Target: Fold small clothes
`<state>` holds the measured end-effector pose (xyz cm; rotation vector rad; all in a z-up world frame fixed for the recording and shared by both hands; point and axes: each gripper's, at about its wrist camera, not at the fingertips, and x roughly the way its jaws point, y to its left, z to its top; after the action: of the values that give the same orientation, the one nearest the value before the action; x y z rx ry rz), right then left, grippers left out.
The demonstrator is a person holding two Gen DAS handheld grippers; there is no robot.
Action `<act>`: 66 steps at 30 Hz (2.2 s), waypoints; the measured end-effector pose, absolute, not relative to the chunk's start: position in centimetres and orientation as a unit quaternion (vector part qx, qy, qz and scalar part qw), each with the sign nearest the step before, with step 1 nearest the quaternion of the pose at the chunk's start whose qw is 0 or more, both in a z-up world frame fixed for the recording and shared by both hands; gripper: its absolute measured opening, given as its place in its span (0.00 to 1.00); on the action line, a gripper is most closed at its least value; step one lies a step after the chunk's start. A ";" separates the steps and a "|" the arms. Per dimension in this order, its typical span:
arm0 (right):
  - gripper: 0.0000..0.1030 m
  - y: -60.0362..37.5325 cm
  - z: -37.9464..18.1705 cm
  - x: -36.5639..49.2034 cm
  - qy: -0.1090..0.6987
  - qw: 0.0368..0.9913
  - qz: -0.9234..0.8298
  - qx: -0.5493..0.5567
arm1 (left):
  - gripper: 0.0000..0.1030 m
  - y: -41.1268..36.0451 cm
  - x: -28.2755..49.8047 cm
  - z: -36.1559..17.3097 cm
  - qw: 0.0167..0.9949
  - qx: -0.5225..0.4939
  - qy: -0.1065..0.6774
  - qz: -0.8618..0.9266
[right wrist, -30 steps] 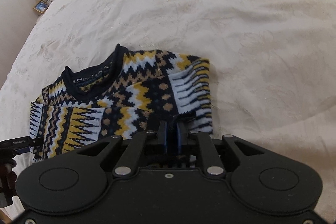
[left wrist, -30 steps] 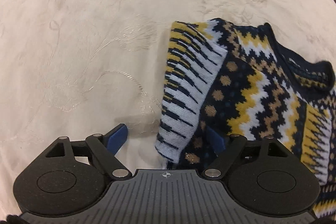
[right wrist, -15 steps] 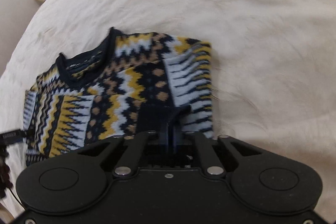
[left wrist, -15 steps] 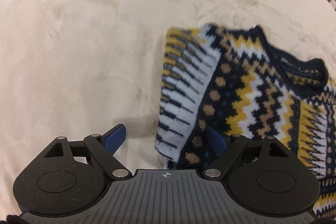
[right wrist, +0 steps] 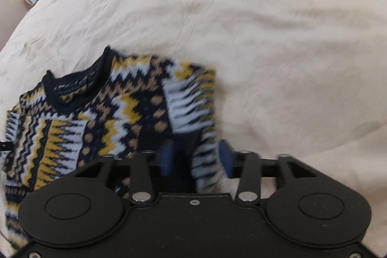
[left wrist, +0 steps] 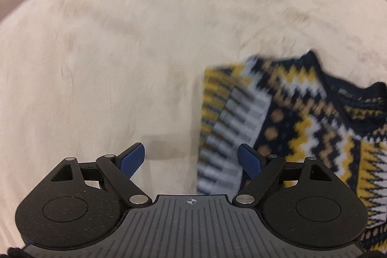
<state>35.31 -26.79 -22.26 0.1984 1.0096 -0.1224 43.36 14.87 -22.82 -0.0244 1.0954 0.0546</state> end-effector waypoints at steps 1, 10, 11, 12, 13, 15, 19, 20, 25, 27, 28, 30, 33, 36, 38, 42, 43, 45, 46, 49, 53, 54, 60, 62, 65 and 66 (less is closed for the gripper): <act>0.54 -26.9 -21.9 35.4 0.475 0.874 -0.060 0.089 | 0.82 14.6 43.6 -22.3 0.859 -0.005 0.512 0.018; 0.55 -25.7 -22.7 39.3 0.472 0.877 -0.030 0.079 | 0.82 11.4 48.7 -22.6 0.866 0.012 0.500 -0.020; 0.55 -25.5 -23.0 39.7 0.475 0.876 -0.025 0.077 | 0.82 11.2 49.4 -23.1 0.864 0.019 0.503 -0.017; 0.55 -25.3 -23.3 40.0 0.478 0.875 -0.023 0.074 | 0.82 11.1 49.7 -23.6 0.861 0.025 0.508 -0.009; 0.56 -25.3 -23.8 40.3 0.482 0.873 -0.022 0.071 | 0.82 11.4 50.3 -24.1 0.858 0.031 0.513 0.006; 0.56 -25.5 -24.7 40.9 0.495 0.866 -0.028 0.062 | 0.84 12.2 51.0 -25.1 0.854 0.022 0.519 0.027; 0.66 -26.8 -26.5 41.4 0.515 0.853 -0.047 0.067 | 0.96 13.1 51.7 -26.2 0.849 0.015 0.527 0.034; 0.66 -27.3 -26.8 41.4 0.515 0.852 -0.048 0.080 | 0.96 13.2 51.6 -26.2 0.851 0.017 0.525 0.029; 0.71 -27.9 -26.6 41.1 0.512 0.853 -0.046 0.091 | 0.96 13.8 50.2 -25.3 0.855 0.012 0.518 0.006; 0.72 -28.2 -25.9 40.6 0.505 0.855 -0.050 0.103 | 0.96 14.1 49.1 -24.4 0.859 0.000 0.511 0.004; 0.72 -28.4 -25.5 40.3 0.500 0.857 -0.052 0.112 | 0.96 14.1 48.3 -23.8 0.862 -0.006 0.506 0.004; 0.75 -28.6 -24.6 39.4 0.485 0.864 -0.051 0.125 | 0.96 14.1 46.8 -22.5 0.868 -0.016 0.497 0.000; 0.81 -28.4 -22.9 37.6 0.462 0.876 -0.040 0.129 | 0.96 14.0 44.0 -20.7 0.873 -0.029 0.486 -0.013; 0.93 -28.0 -21.5 35.8 0.448 0.884 -0.022 0.130 | 0.96 13.5 41.0 -19.2 0.877 -0.029 0.479 -0.028; 0.99 -27.7 -20.5 34.2 0.435 0.891 -0.008 0.130 | 0.97 13.1 39.1 -18.5 0.878 -0.026 0.477 -0.039; 0.99 -26.7 -18.6 31.2 0.411 0.904 0.012 0.116 | 0.97 12.1 35.2 -17.1 0.879 -0.019 0.472 -0.058; 0.99 -26.5 -18.2 30.4 0.405 0.907 0.017 0.114 | 0.97 11.9 34.1 -16.7 0.879 -0.021 0.472 -0.062; 0.99 -26.0 -17.4 28.8 0.392 0.913 0.025 0.110 | 0.97 11.6 32.2 -16.2 0.877 -0.026 0.473 -0.073; 0.99 -25.8 -17.0 28.0 0.387 0.915 0.026 0.107 | 0.97 11.5 31.4 -16.0 0.876 -0.028 0.475 -0.076; 0.99 -25.0 -16.0 26.1 0.369 0.924 0.034 0.094 | 0.96 11.1 28.8 -15.2 0.876 -0.032 0.476 -0.074; 0.99 -24.3 -14.9 23.7 0.339 0.936 0.053 0.079 | 0.96 10.4 25.1 -13.4 0.891 -0.030 0.447 -0.074; 0.99 -24.2 -14.7 23.1 0.332 0.938 0.063 0.079 | 0.96 10.1 24.3 -13.0 0.894 -0.028 0.441 -0.074; 0.99 -23.2 -14.1 20.0 0.302 0.943 0.111 0.085 | 0.96 8.3 20.3 -11.1 0.916 0.021 0.400 -0.010; 0.99 -22.5 -14.0 18.8 0.292 0.947 0.113 0.074 | 0.96 7.7 19.3 -10.8 0.918 0.044 0.394 0.015; 0.99 -21.2 -13.6 16.9 0.277 0.956 0.091 0.039 | 0.95 7.0 17.9 -10.7 0.916 0.081 0.390 0.039; 0.99 -20.8 -13.4 16.2 0.272 0.958 0.082 0.028 | 0.95 6.8 17.4 -10.8 0.916 0.091 0.389 0.042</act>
<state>16.21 -20.77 -13.42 0.0563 0.5516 0.1653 17.36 6.80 -10.77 0.1869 0.8002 0.0864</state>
